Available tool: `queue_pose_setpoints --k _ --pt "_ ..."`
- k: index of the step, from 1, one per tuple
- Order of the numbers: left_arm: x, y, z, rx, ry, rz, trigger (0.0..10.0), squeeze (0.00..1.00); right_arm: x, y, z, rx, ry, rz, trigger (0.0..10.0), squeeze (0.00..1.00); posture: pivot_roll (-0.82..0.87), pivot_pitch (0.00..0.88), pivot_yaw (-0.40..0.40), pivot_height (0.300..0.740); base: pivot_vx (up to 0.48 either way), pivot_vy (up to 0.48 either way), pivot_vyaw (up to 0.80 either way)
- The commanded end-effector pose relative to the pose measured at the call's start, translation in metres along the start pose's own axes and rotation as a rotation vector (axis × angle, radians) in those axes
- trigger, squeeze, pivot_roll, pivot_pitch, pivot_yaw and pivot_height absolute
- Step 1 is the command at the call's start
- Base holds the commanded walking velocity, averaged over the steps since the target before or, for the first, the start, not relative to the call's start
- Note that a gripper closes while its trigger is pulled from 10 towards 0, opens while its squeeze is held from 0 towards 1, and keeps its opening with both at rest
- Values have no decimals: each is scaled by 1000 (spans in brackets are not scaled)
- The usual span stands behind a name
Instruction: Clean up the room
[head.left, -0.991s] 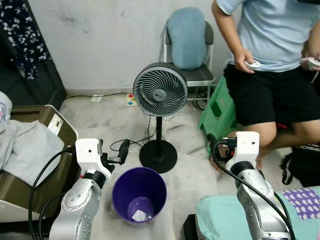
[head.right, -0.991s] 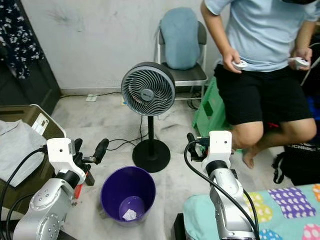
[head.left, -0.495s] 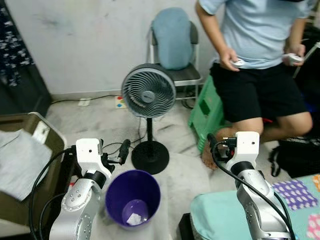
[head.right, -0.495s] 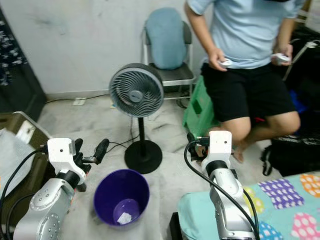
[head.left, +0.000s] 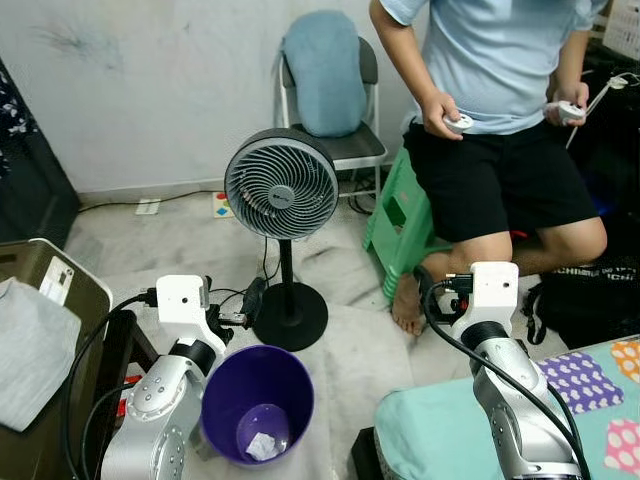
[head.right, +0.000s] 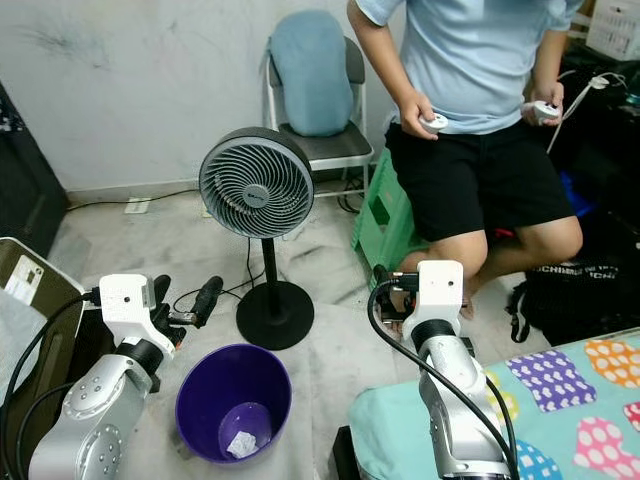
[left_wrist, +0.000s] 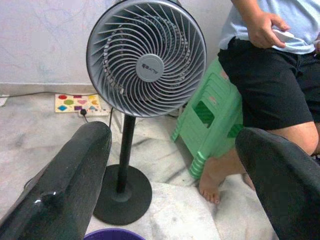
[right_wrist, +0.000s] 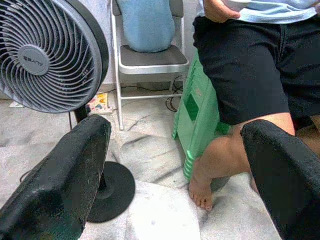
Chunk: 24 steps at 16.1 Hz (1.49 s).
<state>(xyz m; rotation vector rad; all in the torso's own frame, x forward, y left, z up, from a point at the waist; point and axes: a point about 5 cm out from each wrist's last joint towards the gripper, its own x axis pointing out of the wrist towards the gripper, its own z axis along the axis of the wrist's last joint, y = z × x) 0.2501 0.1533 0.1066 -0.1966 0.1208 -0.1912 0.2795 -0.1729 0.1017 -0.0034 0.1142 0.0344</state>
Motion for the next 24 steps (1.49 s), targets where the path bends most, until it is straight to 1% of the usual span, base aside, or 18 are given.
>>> queue_pose_setpoints --k 1,3,17,24 --pt "2 1 -1 13 5 1 10000 0 2 -1 0 -8 1 5 10000 0 -116 0 2 740 0 0 -800" --pt "2 1 0 14 4 1 10000 0 3 -1 0 -6 -4 4 10000 0 -116 0 1 740 0 0 -688" --pt "2 0 -1 15 6 7 10000 0 2 -1 1 -28 -15 10 10000 0 -116 0 -2 740 0 0 0" --pt "3 0 -2 21 19 3 10000 0 1 -2 -2 -6 -2 2 10000 0 -116 0 -1 740 0 0 0"
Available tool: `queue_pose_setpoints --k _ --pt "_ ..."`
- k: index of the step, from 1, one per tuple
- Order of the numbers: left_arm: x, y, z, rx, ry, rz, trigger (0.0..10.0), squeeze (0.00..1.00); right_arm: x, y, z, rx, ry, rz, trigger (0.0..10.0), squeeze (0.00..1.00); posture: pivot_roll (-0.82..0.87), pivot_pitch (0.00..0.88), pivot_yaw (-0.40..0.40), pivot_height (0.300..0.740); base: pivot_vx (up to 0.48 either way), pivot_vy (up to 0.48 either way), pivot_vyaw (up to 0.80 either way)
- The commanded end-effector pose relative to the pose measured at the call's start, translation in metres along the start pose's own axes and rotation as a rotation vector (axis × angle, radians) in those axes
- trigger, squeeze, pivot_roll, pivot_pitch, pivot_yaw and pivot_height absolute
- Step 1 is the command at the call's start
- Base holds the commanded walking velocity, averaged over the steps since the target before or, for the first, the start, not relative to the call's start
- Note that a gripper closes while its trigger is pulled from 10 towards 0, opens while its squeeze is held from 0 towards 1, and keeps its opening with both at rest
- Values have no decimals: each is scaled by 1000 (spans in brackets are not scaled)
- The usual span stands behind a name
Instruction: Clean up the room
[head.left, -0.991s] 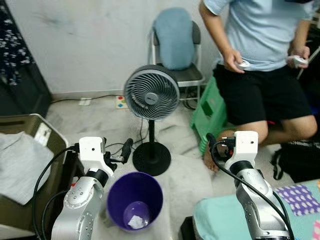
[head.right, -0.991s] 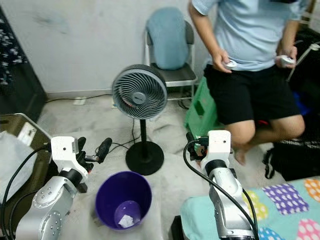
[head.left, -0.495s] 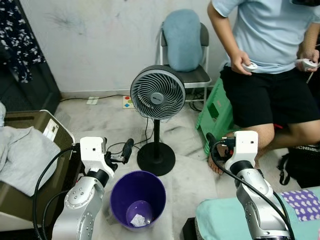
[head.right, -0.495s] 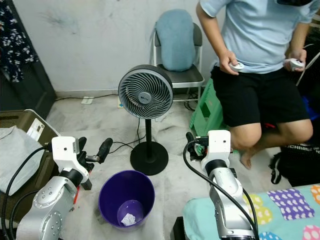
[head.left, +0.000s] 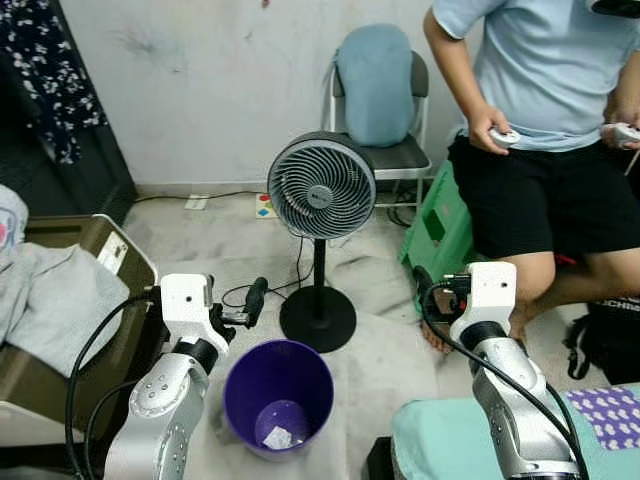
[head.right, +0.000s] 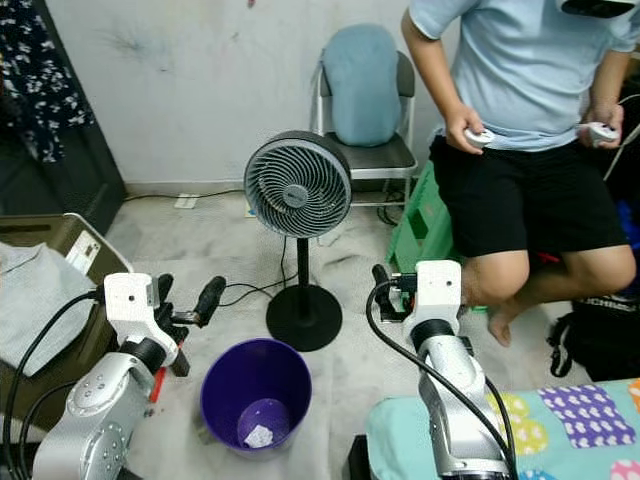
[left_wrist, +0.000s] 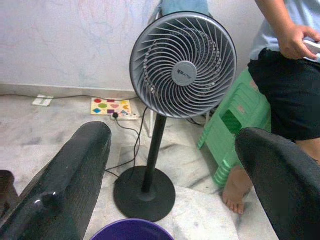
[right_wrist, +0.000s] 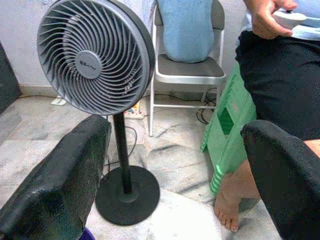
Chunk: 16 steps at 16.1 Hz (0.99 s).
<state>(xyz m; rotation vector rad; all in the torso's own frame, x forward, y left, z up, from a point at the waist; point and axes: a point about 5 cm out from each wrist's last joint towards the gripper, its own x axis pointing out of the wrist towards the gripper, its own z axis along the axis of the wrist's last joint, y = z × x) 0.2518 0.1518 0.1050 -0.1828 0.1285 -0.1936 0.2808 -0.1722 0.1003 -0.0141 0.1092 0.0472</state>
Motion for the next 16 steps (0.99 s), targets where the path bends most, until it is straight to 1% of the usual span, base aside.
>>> queue_pose_setpoints --k 1,2,5,14,16 --pt "0 1 0 -13 -4 6 10000 0 0 -3 0 6 2 -11 10000 0 -118 0 -1 740 0 0 0" --pt "0 1 2 -32 -20 6 10000 0 0 -3 0 4 0 -11 10000 0 -118 0 -1 740 0 0 0" --pt "0 1 2 -42 -16 13 10000 0 0 -3 0 2 1 -8 10000 0 -118 0 -1 740 0 0 0" --pt "1 1 2 -47 -14 7 10000 0 1 -3 0 1 1 -8 10000 0 -119 0 -2 740 0 305 0" --pt "2 1 2 -39 -16 5 10000 0 1 -3 0 1 0 -11 10000 0 -121 0 0 740 0 0 0"
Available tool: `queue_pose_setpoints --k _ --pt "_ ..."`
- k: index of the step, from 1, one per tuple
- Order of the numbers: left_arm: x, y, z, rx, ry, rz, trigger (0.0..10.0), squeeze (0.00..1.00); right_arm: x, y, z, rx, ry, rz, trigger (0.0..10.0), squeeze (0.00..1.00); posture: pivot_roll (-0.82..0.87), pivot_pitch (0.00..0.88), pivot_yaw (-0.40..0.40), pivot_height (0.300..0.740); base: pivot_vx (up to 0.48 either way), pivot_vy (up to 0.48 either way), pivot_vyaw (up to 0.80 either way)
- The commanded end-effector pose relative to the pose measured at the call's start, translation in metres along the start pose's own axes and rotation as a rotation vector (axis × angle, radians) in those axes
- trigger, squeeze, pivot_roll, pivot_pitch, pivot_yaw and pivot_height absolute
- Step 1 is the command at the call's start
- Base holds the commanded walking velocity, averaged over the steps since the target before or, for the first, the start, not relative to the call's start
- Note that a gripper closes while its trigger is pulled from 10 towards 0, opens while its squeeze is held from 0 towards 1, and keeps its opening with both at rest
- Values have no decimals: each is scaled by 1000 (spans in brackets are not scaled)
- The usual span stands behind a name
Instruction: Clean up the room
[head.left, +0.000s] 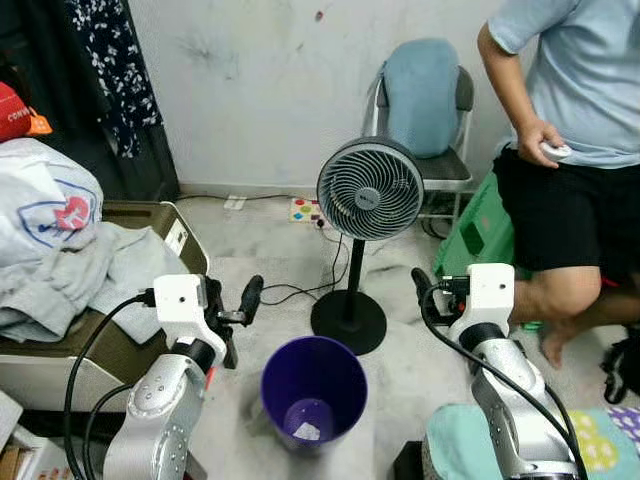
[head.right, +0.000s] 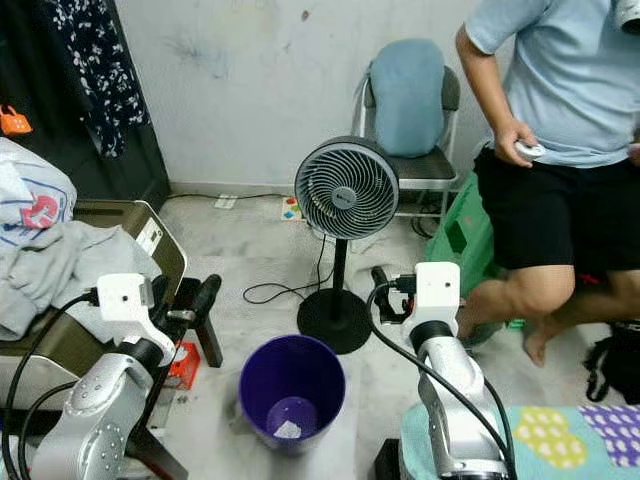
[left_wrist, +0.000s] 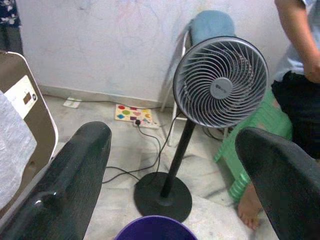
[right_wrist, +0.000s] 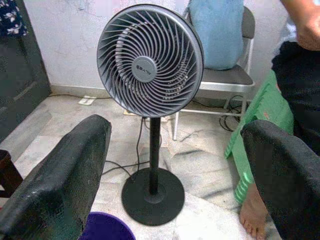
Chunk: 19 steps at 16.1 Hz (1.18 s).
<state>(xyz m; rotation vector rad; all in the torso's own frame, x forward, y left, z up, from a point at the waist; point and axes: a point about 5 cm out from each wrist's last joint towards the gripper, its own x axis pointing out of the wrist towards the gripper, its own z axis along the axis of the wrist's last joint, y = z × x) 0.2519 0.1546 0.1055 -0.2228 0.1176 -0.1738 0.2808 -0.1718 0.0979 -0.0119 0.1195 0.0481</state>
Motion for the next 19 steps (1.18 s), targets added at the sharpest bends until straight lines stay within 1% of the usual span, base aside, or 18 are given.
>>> queue_pose_setpoints --k 1,6,13,15,16,18,19 --pt "3 -2 1 2 0 -14 10000 0 1 -3 2 -2 -10 -13 10000 0 -119 0 0 740 0 0 0" --pt "2 -3 1 -5 -7 -13 10000 0 2 -3 2 -5 -11 -8 10000 0 -117 0 -6 740 0 0 0" --pt "2 -4 1 -13 -7 -15 10000 0 2 -3 1 -9 -10 -3 10000 0 -116 0 -8 740 0 424 0" --pt "2 -5 1 -2 -9 -26 10000 0 2 -3 1 -10 -10 -3 10000 0 -116 0 -8 740 0 0 0" --pt "2 -6 2 -9 -16 -33 10000 0 2 -3 1 -10 -10 -3 10000 0 -116 0 -8 740 0 0 0" --pt "-1 -12 4 -34 -39 -100 10000 0 2 -3 1 -10 -10 -4 10000 0 -116 0 -8 740 0 0 0" --pt "-2 -12 5 -35 -41 -103 10000 0 2 -3 1 -10 -10 -4 10000 0 -116 0 -8 740 0 0 0"
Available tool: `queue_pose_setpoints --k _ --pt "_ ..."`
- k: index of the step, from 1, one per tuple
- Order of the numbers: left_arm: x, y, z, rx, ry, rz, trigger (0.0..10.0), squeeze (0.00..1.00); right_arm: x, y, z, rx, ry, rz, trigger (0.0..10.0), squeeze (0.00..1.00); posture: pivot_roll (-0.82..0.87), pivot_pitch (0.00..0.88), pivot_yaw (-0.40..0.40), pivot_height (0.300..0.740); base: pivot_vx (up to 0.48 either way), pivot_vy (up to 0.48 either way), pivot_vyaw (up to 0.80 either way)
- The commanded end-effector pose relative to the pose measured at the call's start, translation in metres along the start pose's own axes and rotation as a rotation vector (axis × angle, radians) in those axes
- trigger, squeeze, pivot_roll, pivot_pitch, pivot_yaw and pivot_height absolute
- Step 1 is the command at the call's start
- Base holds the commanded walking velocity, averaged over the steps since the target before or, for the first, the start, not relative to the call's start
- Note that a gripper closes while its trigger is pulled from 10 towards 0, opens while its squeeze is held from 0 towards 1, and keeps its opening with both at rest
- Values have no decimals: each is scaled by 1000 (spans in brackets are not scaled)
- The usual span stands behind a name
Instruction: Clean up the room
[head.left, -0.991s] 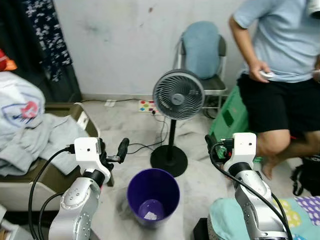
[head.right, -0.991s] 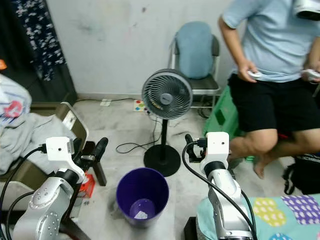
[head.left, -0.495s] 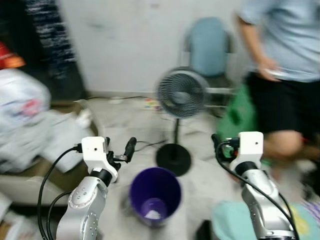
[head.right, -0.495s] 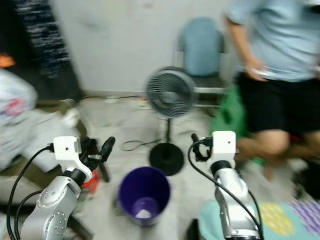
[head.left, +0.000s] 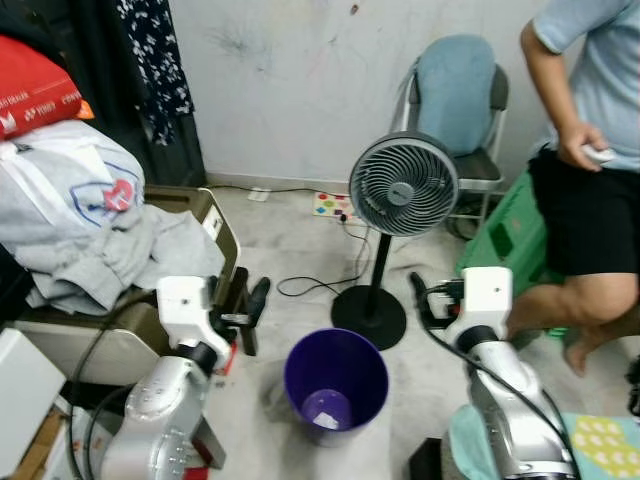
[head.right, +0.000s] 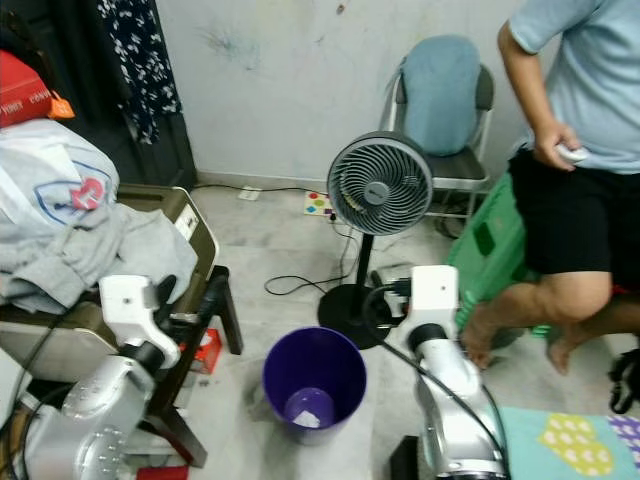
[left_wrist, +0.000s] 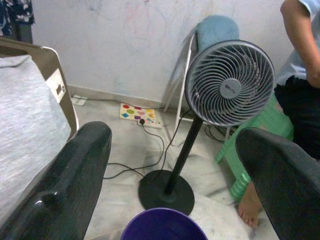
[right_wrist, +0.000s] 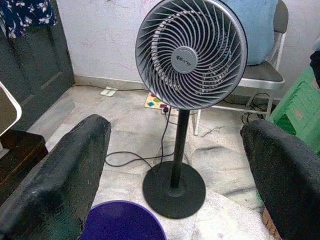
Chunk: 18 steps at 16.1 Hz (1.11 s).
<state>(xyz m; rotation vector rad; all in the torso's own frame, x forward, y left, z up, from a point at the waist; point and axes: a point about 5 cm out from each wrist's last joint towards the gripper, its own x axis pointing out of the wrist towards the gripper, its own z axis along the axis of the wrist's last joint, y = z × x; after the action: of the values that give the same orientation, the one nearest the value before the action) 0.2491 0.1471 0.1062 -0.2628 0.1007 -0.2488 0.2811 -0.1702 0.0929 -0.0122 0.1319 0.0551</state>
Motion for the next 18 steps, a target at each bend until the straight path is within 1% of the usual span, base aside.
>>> queue_pose_setpoints --k 1,7,9,12,14,15,18 --pt "0 -4 6 -5 -29 -29 10000 0 1 -5 6 -10 -23 -13 10000 0 -116 0 -7 740 296 0 0" --pt "0 -5 6 -10 -33 -40 10000 0 1 -5 5 -10 -22 -16 10000 0 -116 0 -8 740 297 0 0" --pt "-1 -4 6 -6 -30 -29 10000 0 1 -5 5 -12 -22 -15 10000 0 -116 0 -8 740 0 0 0" --pt "0 2 4 -13 -11 32 10000 0 2 -5 5 -13 -21 -15 10000 0 -114 0 -9 740 0 0 0" --pt "0 2 3 -31 -8 32 10000 0 2 -5 5 -13 -21 -15 10000 0 -113 0 -10 740 0 0 0" --pt "0 2 4 -34 -11 32 10000 0 1 -5 5 -13 -18 -16 10000 0 -113 0 -9 740 0 356 -413" --pt "0 2 4 -39 -15 31 10000 0 2 -5 4 -14 -15 -17 10000 0 -114 0 -11 740 0 480 -800"
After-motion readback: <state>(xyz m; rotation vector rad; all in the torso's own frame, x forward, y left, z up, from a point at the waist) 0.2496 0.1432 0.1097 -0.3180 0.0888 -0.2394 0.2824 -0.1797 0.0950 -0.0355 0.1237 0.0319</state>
